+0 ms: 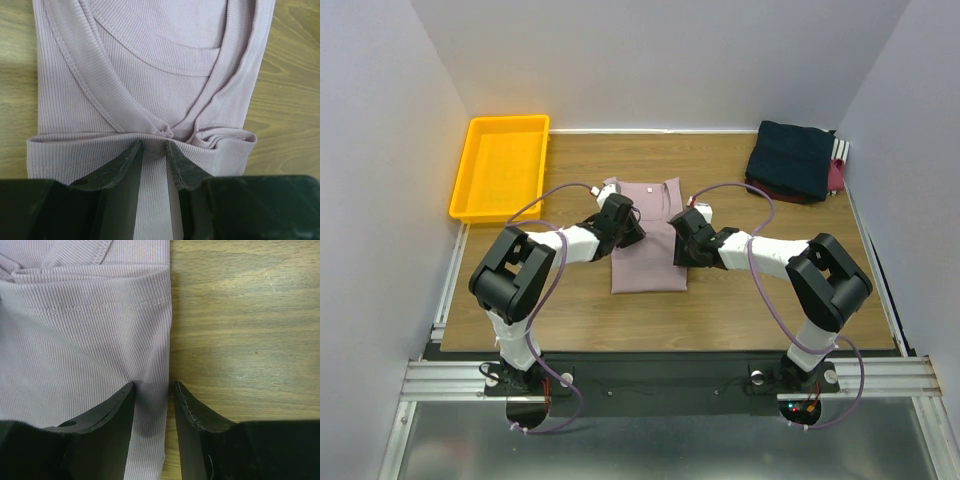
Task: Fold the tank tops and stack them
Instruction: Fold the tank top
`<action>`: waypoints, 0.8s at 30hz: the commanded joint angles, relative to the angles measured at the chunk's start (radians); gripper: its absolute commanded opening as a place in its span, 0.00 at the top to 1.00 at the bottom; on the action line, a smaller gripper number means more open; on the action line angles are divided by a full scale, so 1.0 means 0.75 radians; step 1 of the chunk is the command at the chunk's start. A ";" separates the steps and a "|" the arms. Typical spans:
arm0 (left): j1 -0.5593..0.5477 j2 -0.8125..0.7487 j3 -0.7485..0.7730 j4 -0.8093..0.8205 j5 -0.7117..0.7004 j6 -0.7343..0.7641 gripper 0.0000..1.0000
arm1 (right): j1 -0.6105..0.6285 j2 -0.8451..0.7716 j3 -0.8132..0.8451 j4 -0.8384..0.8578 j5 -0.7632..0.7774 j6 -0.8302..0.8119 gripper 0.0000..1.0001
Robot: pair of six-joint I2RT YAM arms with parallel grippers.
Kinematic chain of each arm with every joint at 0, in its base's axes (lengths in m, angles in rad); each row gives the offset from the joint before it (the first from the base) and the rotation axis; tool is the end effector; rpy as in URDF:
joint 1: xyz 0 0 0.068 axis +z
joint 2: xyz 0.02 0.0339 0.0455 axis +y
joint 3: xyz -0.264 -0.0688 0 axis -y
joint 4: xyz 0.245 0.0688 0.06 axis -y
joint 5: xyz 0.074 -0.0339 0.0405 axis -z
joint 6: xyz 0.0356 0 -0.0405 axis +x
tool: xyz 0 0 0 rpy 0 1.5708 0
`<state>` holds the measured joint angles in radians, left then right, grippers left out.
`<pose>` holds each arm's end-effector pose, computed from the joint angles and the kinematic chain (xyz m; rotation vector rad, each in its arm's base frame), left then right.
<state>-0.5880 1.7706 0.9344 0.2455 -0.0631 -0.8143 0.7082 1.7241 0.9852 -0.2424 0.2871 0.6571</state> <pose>0.3109 -0.2045 0.1696 -0.2923 2.2360 -0.7215 0.2663 0.2148 0.1639 0.0458 2.5041 0.1986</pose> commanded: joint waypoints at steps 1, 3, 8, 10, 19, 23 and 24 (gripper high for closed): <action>-0.001 0.036 0.092 -0.031 -0.043 -0.002 0.63 | 0.009 0.004 -0.009 0.039 0.002 -0.005 0.57; -0.001 0.051 0.106 -0.059 -0.059 -0.002 0.63 | 0.011 0.002 -0.005 0.039 -0.006 -0.015 0.57; -0.001 0.038 0.118 -0.082 -0.059 0.002 0.63 | 0.009 -0.018 -0.011 0.037 -0.015 -0.021 0.57; -0.001 -0.017 0.110 -0.072 -0.053 0.012 0.61 | 0.009 -0.047 -0.015 0.035 -0.015 -0.021 0.55; -0.001 -0.460 0.022 -0.188 -0.196 0.024 0.49 | 0.007 -0.208 -0.011 -0.010 0.006 -0.021 0.35; -0.001 -0.644 -0.217 -0.362 -0.274 -0.113 0.46 | 0.009 -0.319 -0.107 -0.018 -0.102 0.013 0.34; -0.001 -0.712 -0.320 -0.370 -0.272 -0.157 0.46 | 0.015 -0.351 -0.168 -0.018 -0.125 0.040 0.35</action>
<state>-0.5884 1.3178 0.8722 0.1146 -0.1967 -0.8410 0.7082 1.5352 0.9428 -0.2523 0.2626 0.6510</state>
